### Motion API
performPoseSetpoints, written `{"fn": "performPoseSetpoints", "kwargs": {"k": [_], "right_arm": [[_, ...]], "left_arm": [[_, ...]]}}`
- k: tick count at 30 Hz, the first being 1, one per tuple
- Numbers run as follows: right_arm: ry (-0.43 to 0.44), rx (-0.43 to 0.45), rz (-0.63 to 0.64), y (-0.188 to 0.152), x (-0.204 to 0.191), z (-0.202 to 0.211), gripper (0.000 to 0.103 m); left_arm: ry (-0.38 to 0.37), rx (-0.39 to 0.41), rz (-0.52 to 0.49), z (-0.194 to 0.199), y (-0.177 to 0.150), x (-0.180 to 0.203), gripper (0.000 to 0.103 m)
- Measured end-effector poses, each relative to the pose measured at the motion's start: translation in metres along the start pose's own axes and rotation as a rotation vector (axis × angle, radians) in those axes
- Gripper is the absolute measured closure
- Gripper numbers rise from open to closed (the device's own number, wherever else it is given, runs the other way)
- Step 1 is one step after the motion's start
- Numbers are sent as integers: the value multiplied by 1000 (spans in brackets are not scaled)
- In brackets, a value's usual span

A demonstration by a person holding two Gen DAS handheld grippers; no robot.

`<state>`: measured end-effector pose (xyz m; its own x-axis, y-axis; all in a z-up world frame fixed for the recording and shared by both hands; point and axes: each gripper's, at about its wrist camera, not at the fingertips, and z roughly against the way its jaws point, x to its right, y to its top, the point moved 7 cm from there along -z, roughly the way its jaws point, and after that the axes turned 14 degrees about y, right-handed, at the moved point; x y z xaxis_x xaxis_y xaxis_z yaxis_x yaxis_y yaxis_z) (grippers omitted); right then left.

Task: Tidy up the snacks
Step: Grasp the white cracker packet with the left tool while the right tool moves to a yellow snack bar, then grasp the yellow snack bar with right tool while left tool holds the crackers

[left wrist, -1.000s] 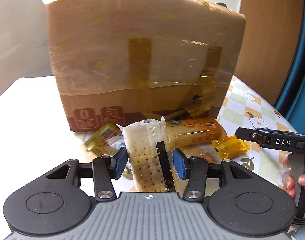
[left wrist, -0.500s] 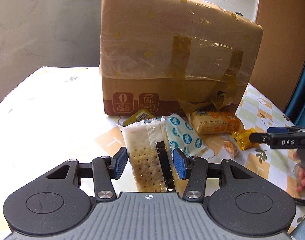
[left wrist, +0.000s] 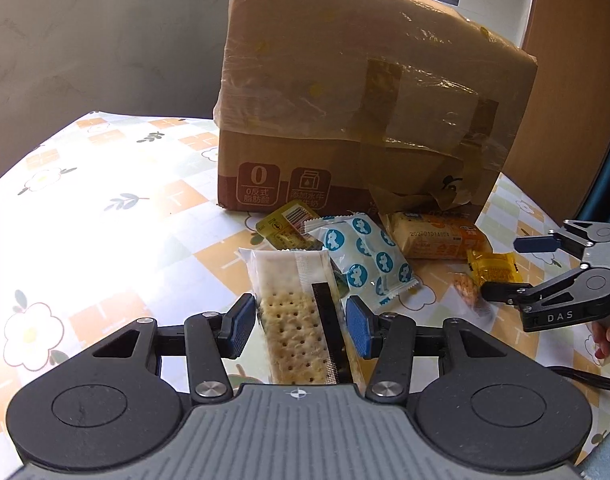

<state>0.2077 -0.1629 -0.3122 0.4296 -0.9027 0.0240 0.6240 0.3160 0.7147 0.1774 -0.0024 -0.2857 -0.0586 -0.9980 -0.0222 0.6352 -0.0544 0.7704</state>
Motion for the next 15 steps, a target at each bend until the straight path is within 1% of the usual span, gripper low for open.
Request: {"fn": "performPoseSetpoints", "kwargs": {"k": [2, 4, 7, 10, 12, 13, 15], "right_arm": [[10, -1, 21, 6, -3, -4, 25], [26, -2, 14, 9, -2, -7, 27], [68, -9, -47, 9, -1, -8, 37], [96, -12, -105, 3, -1, -4, 38], [109, -17, -174, -3, 1, 0, 37], [110, -14, -217, -6, 3, 3, 36], [102, -15, -263, -12, 1, 9, 35]], "left_arm": [[0, -6, 6, -1, 0, -1, 51], [0, -11, 10, -2, -1, -1, 51], [0, -12, 11, -2, -1, -1, 51], [-1, -18, 14, -3, -2, 0, 51], [-1, -23, 14, -3, -3, 0, 51], [-1, -25, 15, -3, -4, 1, 51], [-4, -26, 17, -3, -5, 1, 51]]}}
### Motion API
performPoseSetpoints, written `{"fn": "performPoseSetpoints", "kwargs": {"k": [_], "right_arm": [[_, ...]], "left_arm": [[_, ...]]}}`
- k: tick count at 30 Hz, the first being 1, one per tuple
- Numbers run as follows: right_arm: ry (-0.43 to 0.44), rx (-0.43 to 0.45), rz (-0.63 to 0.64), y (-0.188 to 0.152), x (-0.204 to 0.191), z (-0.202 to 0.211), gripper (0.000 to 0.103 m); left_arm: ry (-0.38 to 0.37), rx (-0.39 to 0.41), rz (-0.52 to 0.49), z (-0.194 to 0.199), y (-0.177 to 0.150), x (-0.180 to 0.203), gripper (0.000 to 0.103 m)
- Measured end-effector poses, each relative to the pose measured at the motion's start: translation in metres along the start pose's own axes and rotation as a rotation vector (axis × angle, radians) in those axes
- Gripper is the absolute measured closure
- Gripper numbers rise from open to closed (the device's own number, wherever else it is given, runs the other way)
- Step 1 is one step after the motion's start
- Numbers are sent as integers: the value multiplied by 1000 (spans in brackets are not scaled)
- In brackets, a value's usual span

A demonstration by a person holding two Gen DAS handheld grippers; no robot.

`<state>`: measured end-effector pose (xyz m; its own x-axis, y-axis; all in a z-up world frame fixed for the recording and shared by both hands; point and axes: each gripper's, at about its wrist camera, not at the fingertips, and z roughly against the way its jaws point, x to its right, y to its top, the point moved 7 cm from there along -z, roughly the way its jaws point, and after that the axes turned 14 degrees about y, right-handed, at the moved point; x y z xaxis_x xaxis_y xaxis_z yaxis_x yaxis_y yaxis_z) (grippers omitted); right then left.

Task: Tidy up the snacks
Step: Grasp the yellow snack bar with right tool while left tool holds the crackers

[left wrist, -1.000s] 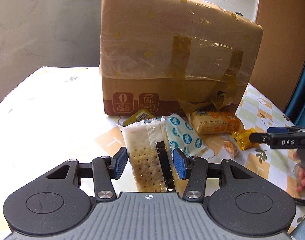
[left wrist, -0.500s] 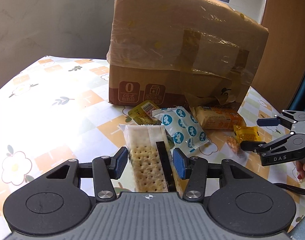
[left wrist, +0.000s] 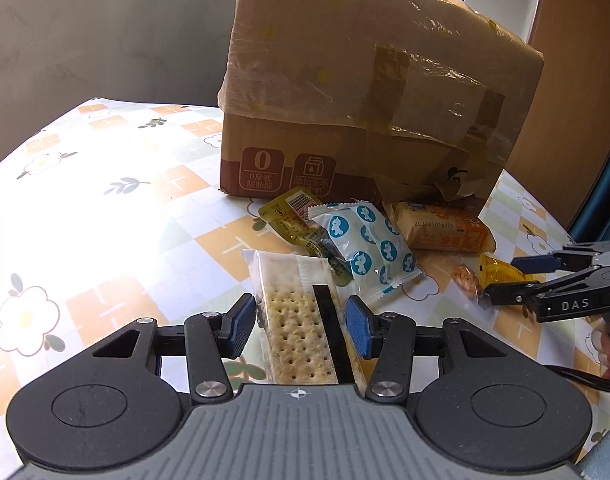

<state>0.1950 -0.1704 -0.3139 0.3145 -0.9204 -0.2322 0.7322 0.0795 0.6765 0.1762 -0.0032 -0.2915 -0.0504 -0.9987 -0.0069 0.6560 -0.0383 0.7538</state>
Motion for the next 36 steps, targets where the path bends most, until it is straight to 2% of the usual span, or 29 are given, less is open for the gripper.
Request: {"fn": "performPoseSetpoints", "kwargs": {"k": [3, 6, 9, 15, 17, 20, 24, 36], "right_arm": [[6, -15, -21, -7, -5, 8, 34], [11, -26, 15, -13, -14, 12, 36], [-27, -13, 77, -12, -17, 11, 43], [-30, 56, 58, -5, -10, 6, 52], [-22, 82, 62, -6, -9, 6, 61], [-19, 117, 76, -9, -7, 8, 68], [6, 151, 56, -10, -2, 11, 72], [54, 211, -4, -14, 7, 19, 73]], "left_arm": [[-4, -6, 4, 0, -2, -1, 51], [-6, -14, 10, -1, -5, -1, 51], [-9, -12, 17, 0, -6, -2, 51], [-7, -10, 14, 1, -6, -1, 51], [-6, -7, 11, 1, -7, -2, 50], [-3, -4, 5, 0, -7, -1, 50], [2, -3, -1, -1, -8, 0, 50], [40, 11, -56, -2, -10, 6, 49]]}}
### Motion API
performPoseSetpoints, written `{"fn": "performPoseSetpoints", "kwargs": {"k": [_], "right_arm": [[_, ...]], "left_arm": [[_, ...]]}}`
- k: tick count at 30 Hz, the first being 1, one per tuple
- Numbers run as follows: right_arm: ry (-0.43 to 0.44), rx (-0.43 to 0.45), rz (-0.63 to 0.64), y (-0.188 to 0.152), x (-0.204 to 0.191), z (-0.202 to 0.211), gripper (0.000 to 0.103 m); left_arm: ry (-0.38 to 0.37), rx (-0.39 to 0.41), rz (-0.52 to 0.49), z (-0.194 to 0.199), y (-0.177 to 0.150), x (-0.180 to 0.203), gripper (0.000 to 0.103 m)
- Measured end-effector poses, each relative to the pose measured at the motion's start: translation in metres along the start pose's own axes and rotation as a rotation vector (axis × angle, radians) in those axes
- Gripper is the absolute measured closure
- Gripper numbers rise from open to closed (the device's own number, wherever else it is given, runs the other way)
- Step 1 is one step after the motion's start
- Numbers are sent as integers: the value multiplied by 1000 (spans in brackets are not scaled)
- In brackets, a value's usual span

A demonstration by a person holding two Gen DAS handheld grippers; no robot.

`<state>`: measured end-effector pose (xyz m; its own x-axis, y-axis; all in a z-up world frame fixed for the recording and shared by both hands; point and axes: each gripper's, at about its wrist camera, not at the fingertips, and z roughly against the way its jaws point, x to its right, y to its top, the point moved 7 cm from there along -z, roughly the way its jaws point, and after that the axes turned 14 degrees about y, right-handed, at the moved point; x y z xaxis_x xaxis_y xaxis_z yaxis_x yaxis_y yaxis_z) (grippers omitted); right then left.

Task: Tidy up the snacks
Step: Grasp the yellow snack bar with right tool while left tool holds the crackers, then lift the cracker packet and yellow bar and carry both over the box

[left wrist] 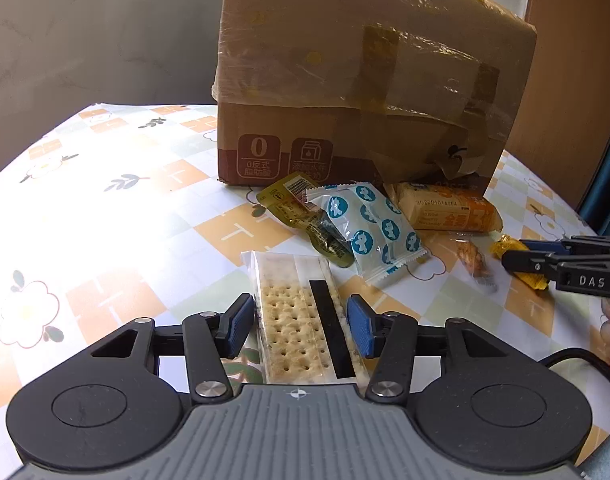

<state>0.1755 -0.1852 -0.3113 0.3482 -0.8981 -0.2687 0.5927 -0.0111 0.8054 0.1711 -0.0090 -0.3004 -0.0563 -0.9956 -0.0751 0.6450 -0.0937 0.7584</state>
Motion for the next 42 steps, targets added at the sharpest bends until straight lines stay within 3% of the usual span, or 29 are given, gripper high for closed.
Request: {"fn": "performPoseSetpoints", "kwargs": {"k": [17, 24, 27, 35, 39, 42], "right_arm": [[14, 67, -59, 4, 6, 11, 73], [33, 86, -57, 17, 0, 29, 73], [48, 130, -4, 43, -9, 47, 73], [101, 291, 112, 157, -30, 94, 73], [100, 328, 117, 210, -34, 90, 73], [38, 304, 125, 241, -30, 68, 73]], "left_arm": [[-5, 47, 40, 11, 10, -6, 51], [-23, 146, 12, 38, 48, -21, 51], [-64, 200, 7, 56, 73, -28, 51], [-131, 399, 8, 104, 167, -30, 51], [-142, 455, -23, 104, 215, -15, 51], [-142, 439, -43, 88, 244, 1, 51]]}}
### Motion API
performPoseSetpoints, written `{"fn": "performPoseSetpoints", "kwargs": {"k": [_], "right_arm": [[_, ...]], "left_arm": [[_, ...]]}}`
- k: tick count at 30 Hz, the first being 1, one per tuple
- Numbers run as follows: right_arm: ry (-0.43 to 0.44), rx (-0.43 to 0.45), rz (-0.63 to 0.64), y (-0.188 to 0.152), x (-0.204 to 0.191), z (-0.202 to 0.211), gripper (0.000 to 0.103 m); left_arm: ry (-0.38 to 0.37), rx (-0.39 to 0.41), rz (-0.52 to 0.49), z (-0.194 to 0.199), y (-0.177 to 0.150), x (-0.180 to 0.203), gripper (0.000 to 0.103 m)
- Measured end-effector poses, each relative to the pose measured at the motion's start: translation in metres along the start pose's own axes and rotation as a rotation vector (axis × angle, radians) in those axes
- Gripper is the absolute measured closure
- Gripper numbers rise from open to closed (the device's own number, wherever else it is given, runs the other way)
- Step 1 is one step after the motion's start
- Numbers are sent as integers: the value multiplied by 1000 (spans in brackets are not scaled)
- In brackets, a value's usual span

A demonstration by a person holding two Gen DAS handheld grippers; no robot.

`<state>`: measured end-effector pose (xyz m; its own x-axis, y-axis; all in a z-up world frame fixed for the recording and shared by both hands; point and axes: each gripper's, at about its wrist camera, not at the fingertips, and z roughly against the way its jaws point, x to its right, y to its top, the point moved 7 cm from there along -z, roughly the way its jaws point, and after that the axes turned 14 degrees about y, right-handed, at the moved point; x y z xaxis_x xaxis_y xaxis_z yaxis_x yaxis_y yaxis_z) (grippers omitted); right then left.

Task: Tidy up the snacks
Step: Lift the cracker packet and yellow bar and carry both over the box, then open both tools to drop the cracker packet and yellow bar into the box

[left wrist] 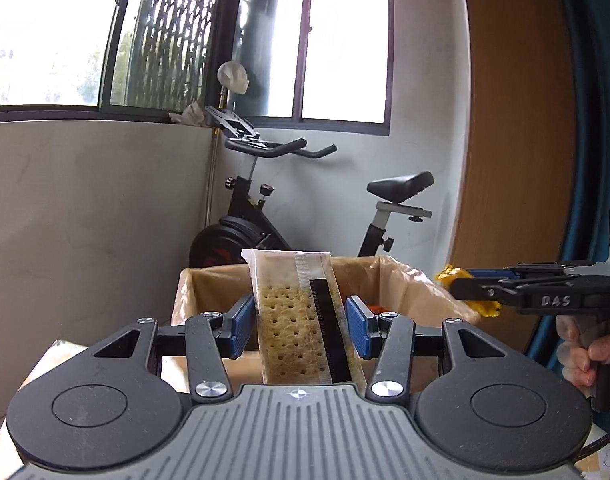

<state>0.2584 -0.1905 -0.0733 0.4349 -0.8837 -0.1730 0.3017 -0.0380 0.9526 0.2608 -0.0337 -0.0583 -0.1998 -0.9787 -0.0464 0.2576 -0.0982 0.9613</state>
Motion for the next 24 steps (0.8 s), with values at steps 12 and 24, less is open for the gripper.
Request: {"fn": "performPoseSetpoints", "kwargs": {"k": [12, 24], "right_arm": [[-159, -160, -66, -15, 22, -85, 73], [-169, -129, -47, -21, 13, -60, 58]], "left_arm": [[69, -188, -68, -95, -9, 7, 51], [143, -155, -31, -71, 2, -24, 21]]}}
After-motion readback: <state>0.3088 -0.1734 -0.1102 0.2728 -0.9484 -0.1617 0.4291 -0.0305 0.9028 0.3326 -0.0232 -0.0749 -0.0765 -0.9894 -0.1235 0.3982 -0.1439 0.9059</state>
